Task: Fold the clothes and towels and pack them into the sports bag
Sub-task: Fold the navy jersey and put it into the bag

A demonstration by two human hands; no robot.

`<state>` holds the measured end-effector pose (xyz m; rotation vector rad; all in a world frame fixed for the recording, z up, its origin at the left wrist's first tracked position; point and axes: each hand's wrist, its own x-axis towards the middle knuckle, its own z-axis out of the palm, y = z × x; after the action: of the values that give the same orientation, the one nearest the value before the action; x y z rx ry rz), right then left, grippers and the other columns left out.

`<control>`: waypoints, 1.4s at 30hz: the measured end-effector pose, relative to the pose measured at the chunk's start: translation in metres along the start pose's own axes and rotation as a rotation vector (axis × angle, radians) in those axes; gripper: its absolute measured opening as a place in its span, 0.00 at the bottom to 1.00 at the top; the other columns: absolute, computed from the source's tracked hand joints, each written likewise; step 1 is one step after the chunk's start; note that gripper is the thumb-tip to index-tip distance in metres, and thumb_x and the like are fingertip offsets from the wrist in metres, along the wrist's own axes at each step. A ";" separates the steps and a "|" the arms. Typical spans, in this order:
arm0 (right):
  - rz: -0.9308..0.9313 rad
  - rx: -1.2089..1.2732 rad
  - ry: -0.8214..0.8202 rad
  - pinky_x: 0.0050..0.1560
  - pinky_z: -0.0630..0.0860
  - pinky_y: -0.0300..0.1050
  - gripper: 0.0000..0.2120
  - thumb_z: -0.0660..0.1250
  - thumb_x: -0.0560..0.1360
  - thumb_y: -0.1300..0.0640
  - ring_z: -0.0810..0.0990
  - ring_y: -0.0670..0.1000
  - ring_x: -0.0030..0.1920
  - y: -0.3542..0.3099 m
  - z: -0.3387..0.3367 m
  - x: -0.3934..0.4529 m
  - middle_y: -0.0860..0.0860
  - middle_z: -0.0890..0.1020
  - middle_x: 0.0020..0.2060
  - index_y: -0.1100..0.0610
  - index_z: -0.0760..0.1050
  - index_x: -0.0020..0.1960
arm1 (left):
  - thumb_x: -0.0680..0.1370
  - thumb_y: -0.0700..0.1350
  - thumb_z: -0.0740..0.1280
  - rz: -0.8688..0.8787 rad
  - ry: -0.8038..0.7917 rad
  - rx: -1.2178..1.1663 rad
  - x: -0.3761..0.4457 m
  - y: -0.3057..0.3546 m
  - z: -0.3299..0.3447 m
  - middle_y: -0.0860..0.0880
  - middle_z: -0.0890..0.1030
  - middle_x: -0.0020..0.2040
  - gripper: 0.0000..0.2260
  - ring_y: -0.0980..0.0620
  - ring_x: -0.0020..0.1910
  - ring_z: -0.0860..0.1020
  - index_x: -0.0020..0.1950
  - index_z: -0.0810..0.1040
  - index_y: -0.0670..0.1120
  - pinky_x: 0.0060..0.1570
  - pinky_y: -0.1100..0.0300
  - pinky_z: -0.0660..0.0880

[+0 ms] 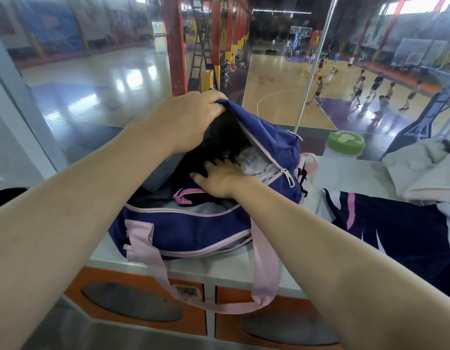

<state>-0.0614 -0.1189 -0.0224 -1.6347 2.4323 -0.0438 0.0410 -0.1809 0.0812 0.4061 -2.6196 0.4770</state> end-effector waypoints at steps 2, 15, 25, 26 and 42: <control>0.022 -0.050 -0.020 0.76 0.48 0.57 0.34 0.44 0.79 0.33 0.49 0.59 0.78 -0.003 0.006 -0.001 0.56 0.52 0.79 0.48 0.49 0.80 | 0.77 0.32 0.59 0.000 0.008 -0.005 0.000 0.000 0.002 0.51 0.67 0.71 0.23 0.42 0.59 0.73 0.70 0.70 0.47 0.46 0.46 0.75; -0.009 -0.114 0.104 0.76 0.47 0.57 0.38 0.44 0.76 0.29 0.54 0.59 0.77 0.005 -0.011 -0.039 0.57 0.59 0.77 0.49 0.51 0.79 | 0.79 0.38 0.60 0.017 -0.099 0.078 -0.019 0.001 0.000 0.52 0.60 0.77 0.23 0.44 0.64 0.69 0.74 0.66 0.50 0.54 0.48 0.72; -0.109 -0.068 0.383 0.76 0.49 0.55 0.30 0.52 0.79 0.36 0.57 0.58 0.75 0.031 -0.005 -0.124 0.56 0.64 0.75 0.50 0.62 0.76 | 0.78 0.43 0.59 0.043 -0.147 0.017 -0.039 0.054 -0.023 0.49 0.63 0.76 0.20 0.45 0.72 0.63 0.69 0.74 0.53 0.69 0.46 0.61; -0.129 -0.069 0.413 0.76 0.50 0.55 0.29 0.52 0.79 0.37 0.58 0.57 0.75 0.034 -0.004 -0.131 0.56 0.65 0.74 0.50 0.63 0.75 | 0.78 0.43 0.59 0.042 -0.149 0.012 -0.040 0.061 -0.025 0.49 0.64 0.76 0.20 0.45 0.72 0.63 0.69 0.74 0.53 0.69 0.46 0.62; 0.169 0.245 0.410 0.69 0.61 0.51 0.21 0.59 0.77 0.58 0.66 0.56 0.70 0.148 -0.007 -0.238 0.54 0.73 0.68 0.55 0.68 0.71 | 0.75 0.36 0.59 -0.350 -0.214 -0.789 -0.016 0.246 -0.008 0.43 0.74 0.68 0.22 0.42 0.67 0.71 0.69 0.71 0.44 0.63 0.52 0.69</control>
<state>-0.1111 0.1557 0.0011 -1.4183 2.7114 -0.6839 -0.0299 0.0464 0.0164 0.6371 -2.5886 -0.7285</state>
